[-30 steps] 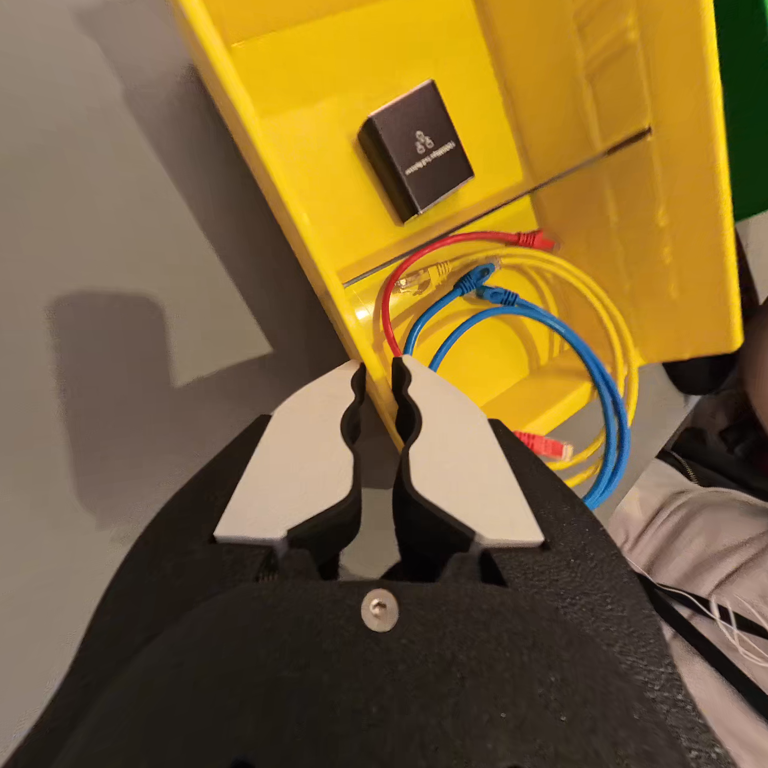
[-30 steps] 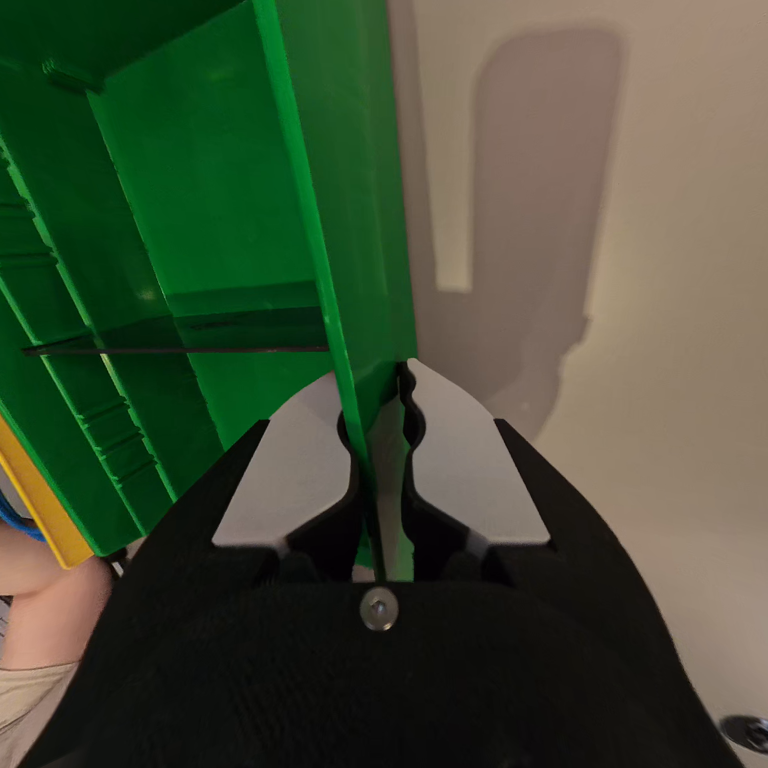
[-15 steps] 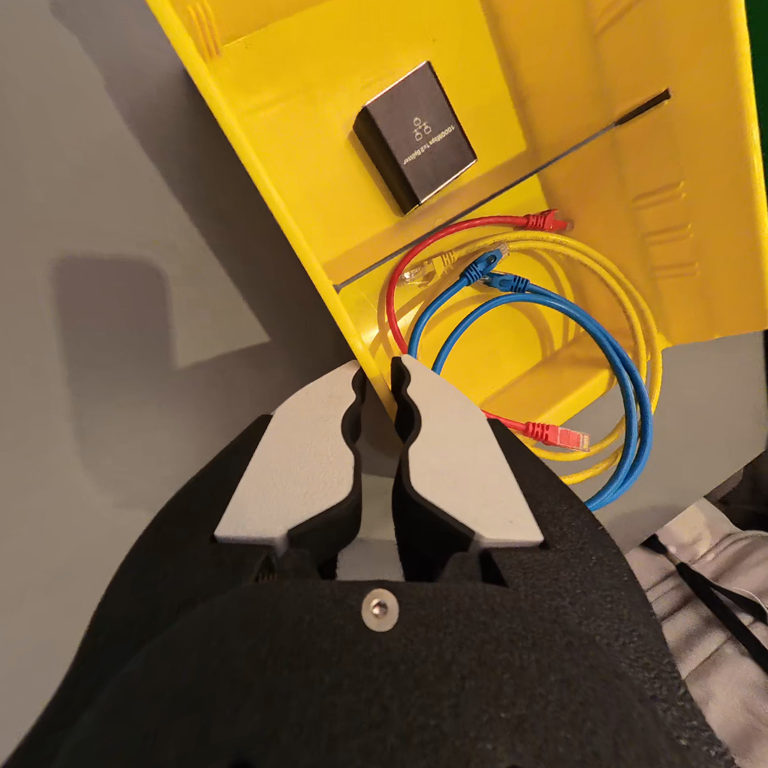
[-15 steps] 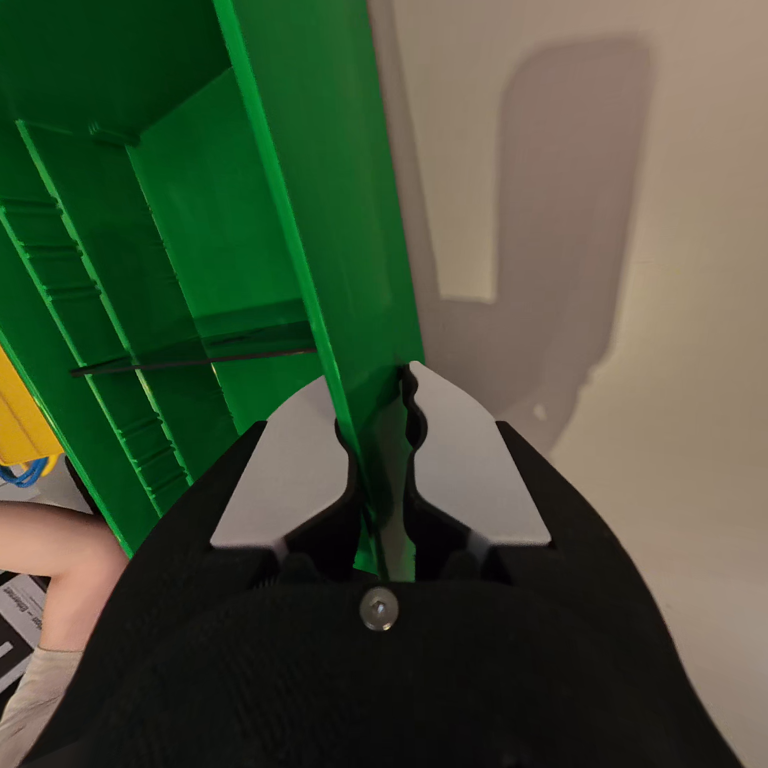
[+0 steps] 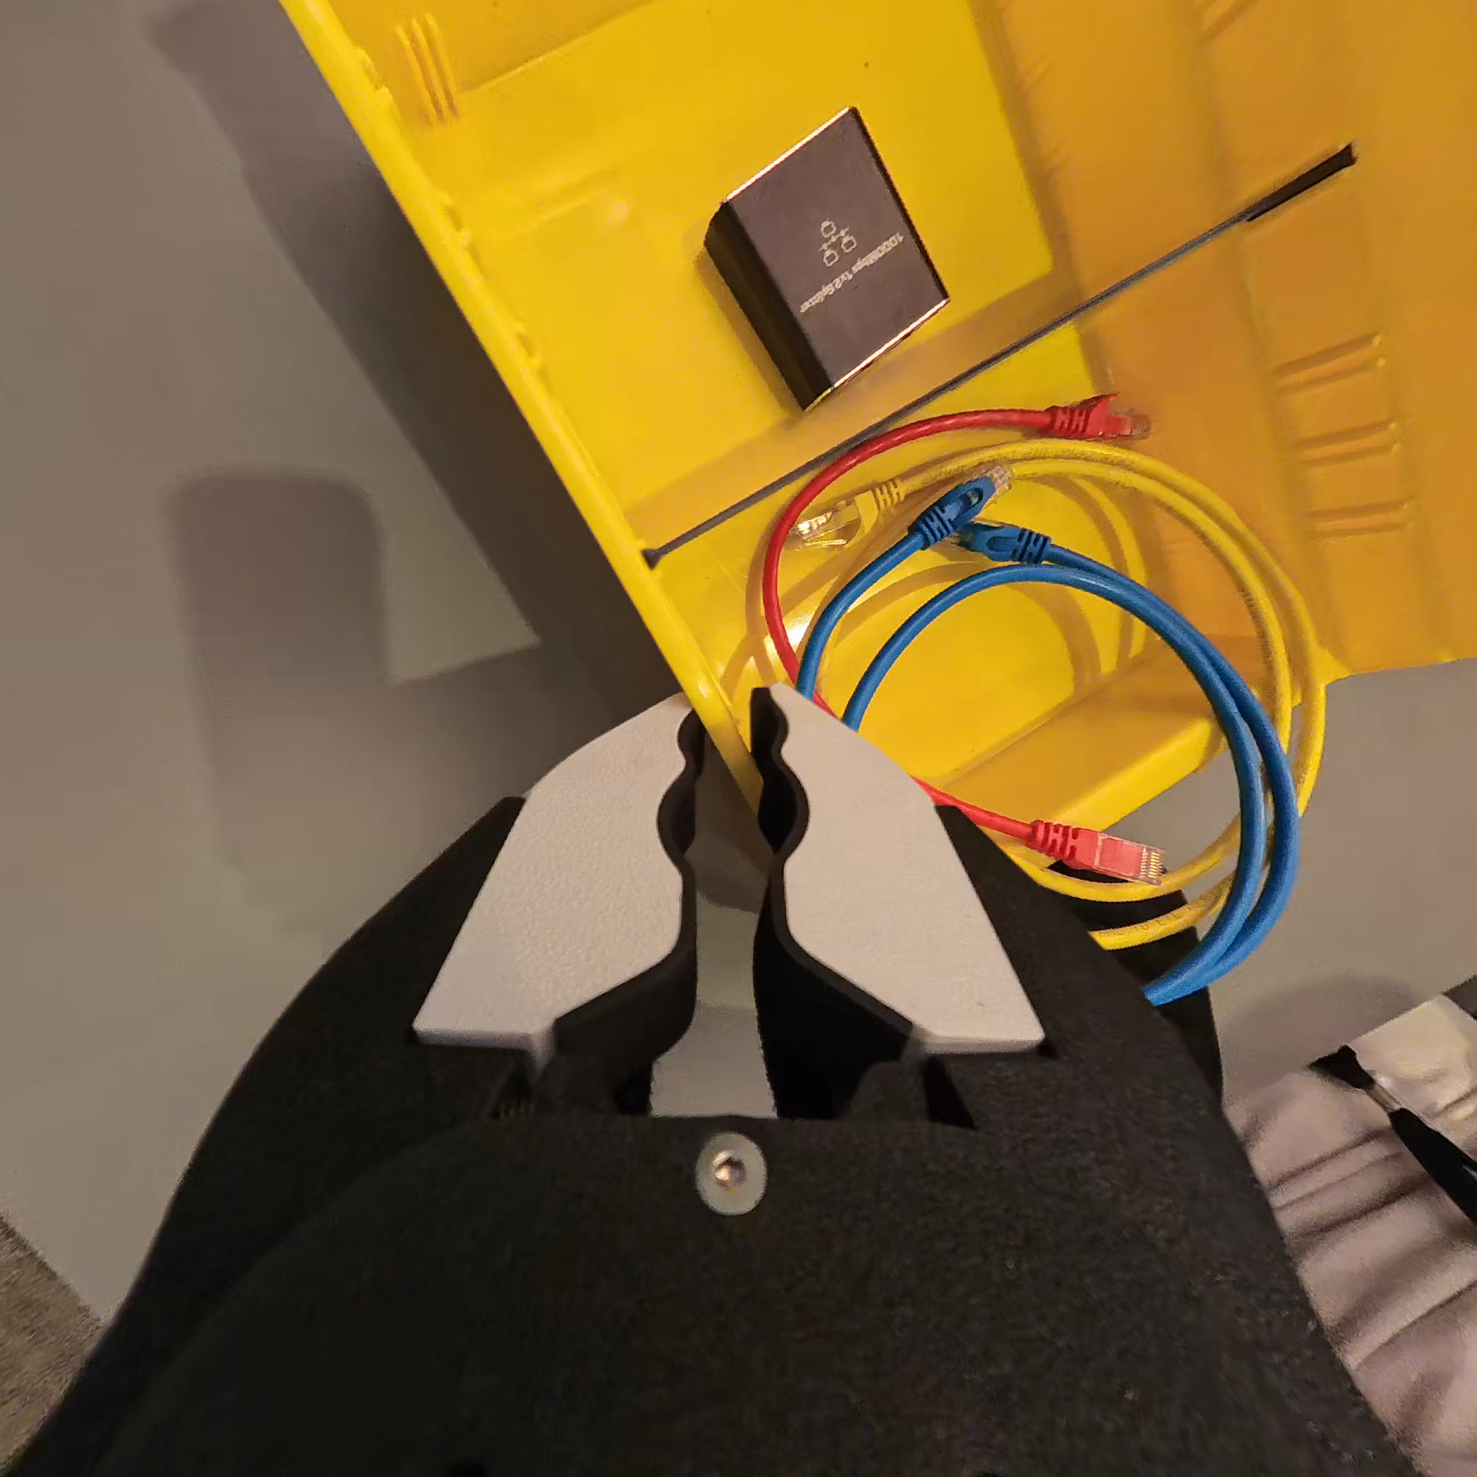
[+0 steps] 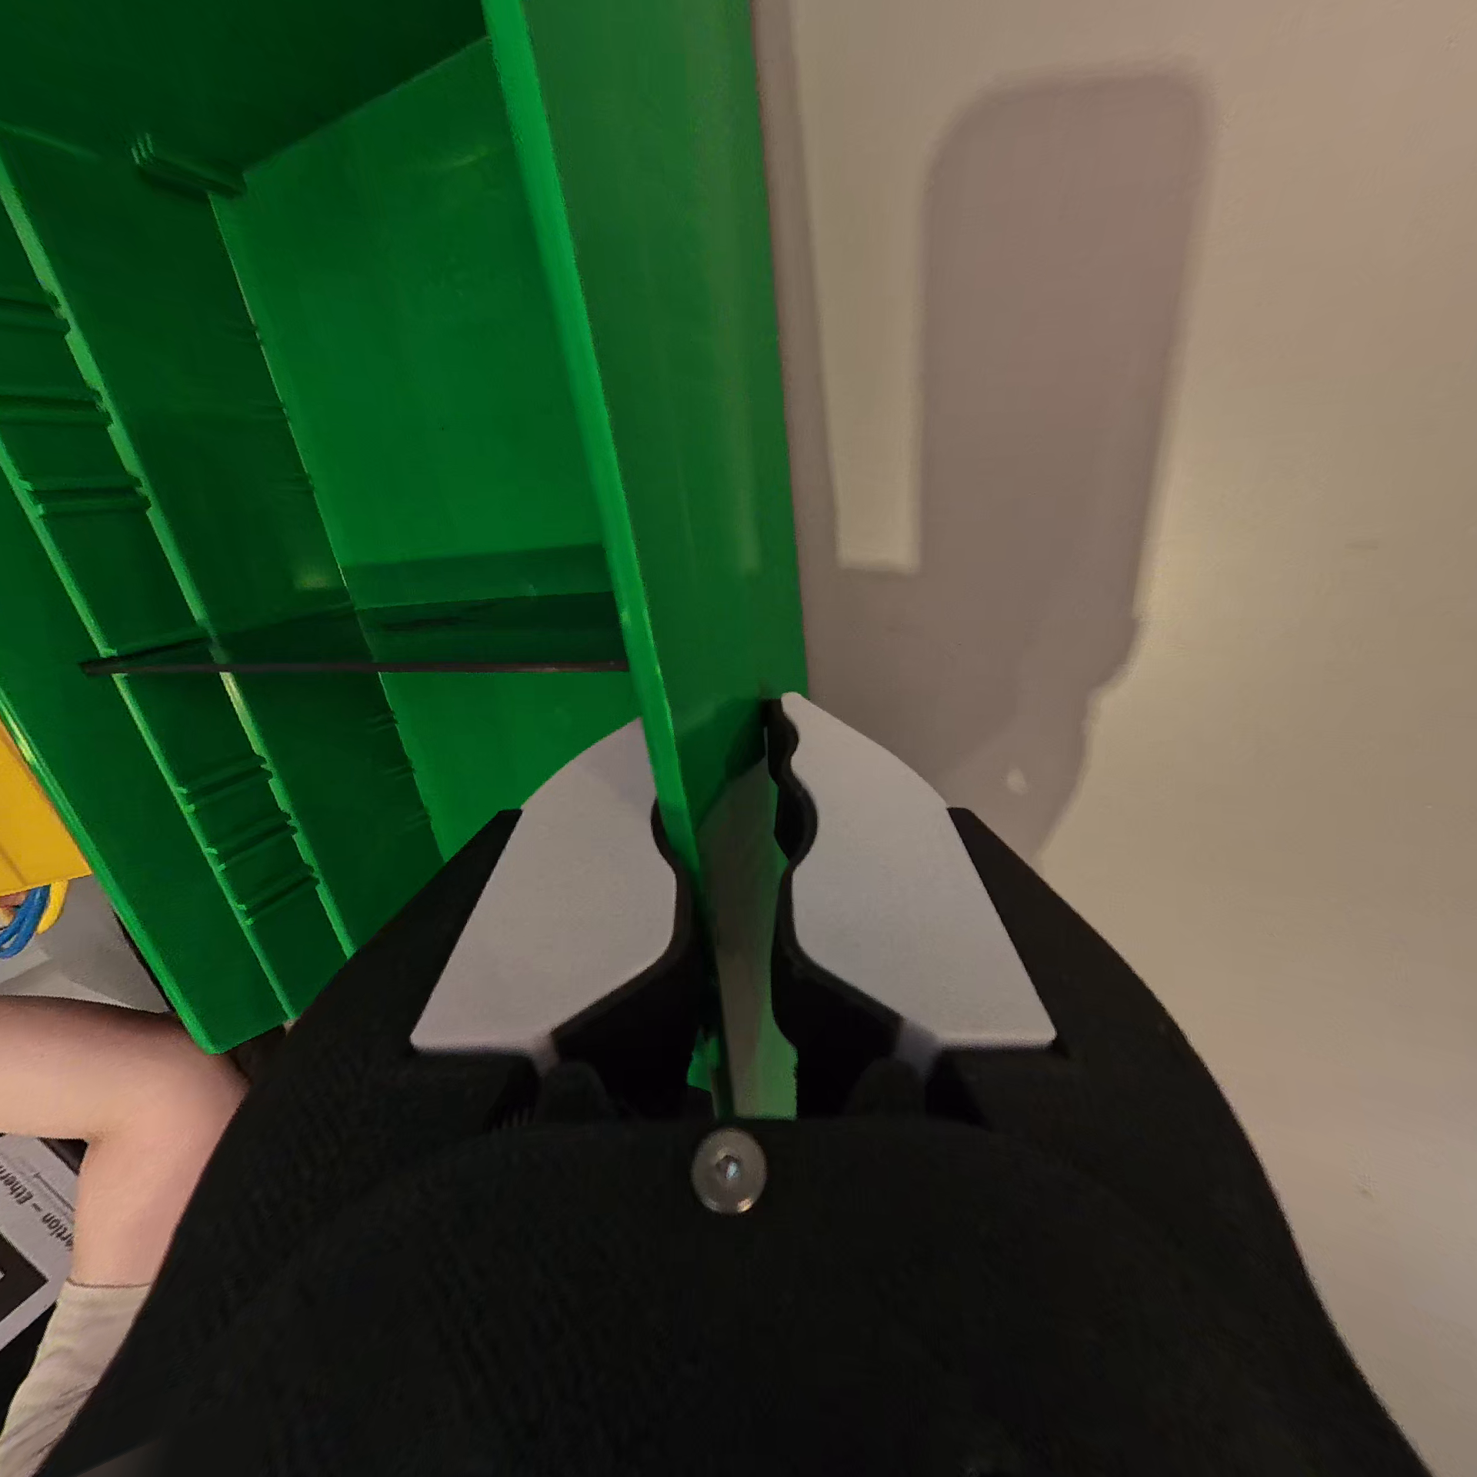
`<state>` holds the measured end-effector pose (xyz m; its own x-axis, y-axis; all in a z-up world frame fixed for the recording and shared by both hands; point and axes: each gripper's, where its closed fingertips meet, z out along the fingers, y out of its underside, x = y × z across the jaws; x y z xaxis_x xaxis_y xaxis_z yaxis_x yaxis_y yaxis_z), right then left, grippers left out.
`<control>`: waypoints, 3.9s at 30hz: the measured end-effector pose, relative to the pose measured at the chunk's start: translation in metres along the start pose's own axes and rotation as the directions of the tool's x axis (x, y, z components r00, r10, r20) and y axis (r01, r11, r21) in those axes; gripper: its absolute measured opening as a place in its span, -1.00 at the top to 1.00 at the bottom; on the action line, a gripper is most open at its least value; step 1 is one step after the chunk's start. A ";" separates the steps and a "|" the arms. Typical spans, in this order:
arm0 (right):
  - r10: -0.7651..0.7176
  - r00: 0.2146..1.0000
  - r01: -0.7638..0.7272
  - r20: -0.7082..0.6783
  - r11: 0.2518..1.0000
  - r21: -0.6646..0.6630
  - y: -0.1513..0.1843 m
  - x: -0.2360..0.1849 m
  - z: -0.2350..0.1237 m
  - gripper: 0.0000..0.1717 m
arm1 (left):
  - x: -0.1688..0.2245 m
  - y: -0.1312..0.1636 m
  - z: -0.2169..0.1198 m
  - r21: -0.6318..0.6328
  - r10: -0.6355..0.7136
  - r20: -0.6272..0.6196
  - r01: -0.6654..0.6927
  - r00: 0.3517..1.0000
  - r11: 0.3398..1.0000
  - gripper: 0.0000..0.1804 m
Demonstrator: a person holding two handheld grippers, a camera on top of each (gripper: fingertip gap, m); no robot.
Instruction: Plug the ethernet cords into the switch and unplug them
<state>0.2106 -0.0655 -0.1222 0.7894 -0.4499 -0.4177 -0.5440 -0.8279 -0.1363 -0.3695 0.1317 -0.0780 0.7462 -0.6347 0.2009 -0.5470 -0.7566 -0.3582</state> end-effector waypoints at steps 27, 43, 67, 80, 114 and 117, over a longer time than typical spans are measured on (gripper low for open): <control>-0.100 0.993 0.098 -0.069 0.995 -0.032 0.011 0.029 -0.013 0.87 | -0.012 0.015 -0.008 -0.106 0.175 0.128 -0.162 0.976 0.981 0.87; -0.146 0.988 0.145 -0.053 0.989 -0.017 0.003 0.016 -0.010 0.75 | -0.022 -0.005 -0.016 -0.021 0.133 0.276 -0.132 0.952 0.991 0.76; -0.413 0.779 0.540 -0.472 0.060 0.840 -0.044 -0.147 -0.228 0.17 | 0.084 -0.107 -0.087 0.064 0.301 0.820 -0.601 0.487 0.797 0.38; -0.619 0.606 0.369 -0.500 -0.338 0.866 0.004 -0.241 -0.253 0.42 | 0.146 -0.093 -0.125 0.580 0.322 0.405 -0.513 0.855 0.633 0.36; -0.674 0.640 0.753 -0.370 0.452 0.478 -0.038 -0.079 -0.105 0.42 | 0.092 0.103 -0.010 -0.024 0.812 0.347 -0.862 0.469 0.507 0.75; -0.588 0.728 0.686 -0.353 0.632 0.361 -0.032 -0.028 -0.081 0.36 | 0.082 0.104 -0.006 -0.056 0.806 0.376 -0.857 0.457 0.512 0.67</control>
<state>0.2289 -0.0533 -0.0334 0.9948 0.0412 0.0931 0.0946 -0.7113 -0.6965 -0.3673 0.0000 -0.0933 0.0428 -0.8410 -0.5393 -0.9411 0.1472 -0.3042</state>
